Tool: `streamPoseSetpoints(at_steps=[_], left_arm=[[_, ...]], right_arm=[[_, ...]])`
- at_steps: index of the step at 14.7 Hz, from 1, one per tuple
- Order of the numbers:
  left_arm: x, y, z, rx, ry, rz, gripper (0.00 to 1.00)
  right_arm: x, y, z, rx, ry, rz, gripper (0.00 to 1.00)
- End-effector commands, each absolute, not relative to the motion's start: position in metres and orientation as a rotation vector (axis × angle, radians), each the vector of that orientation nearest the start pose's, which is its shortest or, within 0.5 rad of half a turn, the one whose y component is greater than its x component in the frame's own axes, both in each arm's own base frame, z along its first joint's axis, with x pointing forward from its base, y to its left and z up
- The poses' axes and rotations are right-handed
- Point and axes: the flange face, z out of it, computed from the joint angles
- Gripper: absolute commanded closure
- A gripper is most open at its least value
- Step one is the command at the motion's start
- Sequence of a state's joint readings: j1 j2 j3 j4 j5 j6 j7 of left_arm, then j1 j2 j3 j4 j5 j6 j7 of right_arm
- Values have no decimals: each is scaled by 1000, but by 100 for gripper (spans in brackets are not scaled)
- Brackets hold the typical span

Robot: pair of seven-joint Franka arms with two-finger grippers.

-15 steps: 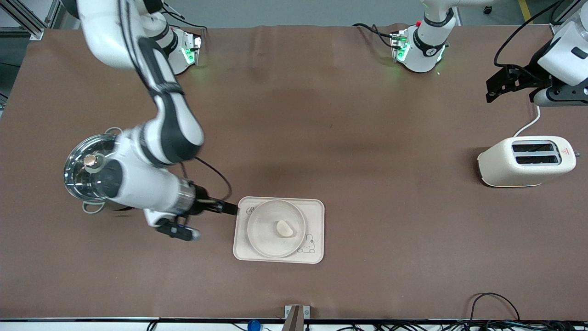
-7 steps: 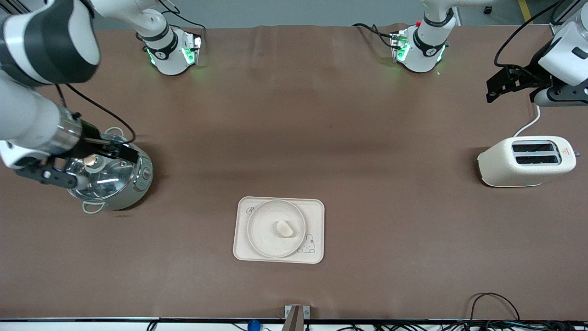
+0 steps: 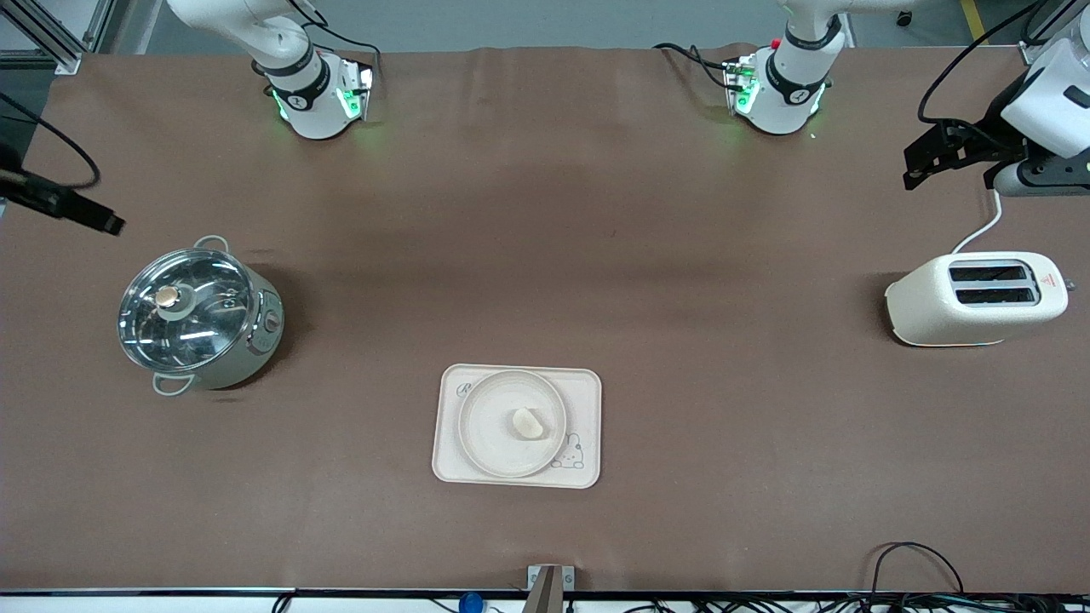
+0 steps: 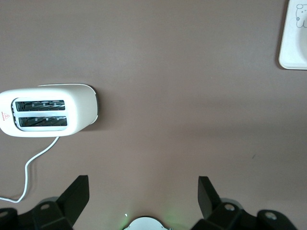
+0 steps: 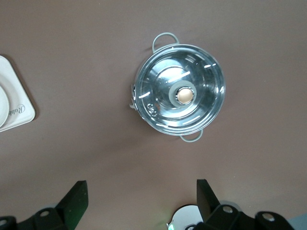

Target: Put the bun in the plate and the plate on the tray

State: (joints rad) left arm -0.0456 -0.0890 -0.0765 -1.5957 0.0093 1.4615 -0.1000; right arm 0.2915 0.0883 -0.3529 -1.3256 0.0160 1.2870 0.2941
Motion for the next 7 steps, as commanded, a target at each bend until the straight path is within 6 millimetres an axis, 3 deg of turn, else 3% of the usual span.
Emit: streamPoseSetpoints(at_steps=[1, 7], left_arm=[[507, -62, 659, -3130, 50, 54, 0], [509, -60, 667, -3130, 47, 25, 0]], right_arm=[[528, -45, 679, -3131, 405, 146, 0], [516, -68, 693, -3139, 170, 112, 0]])
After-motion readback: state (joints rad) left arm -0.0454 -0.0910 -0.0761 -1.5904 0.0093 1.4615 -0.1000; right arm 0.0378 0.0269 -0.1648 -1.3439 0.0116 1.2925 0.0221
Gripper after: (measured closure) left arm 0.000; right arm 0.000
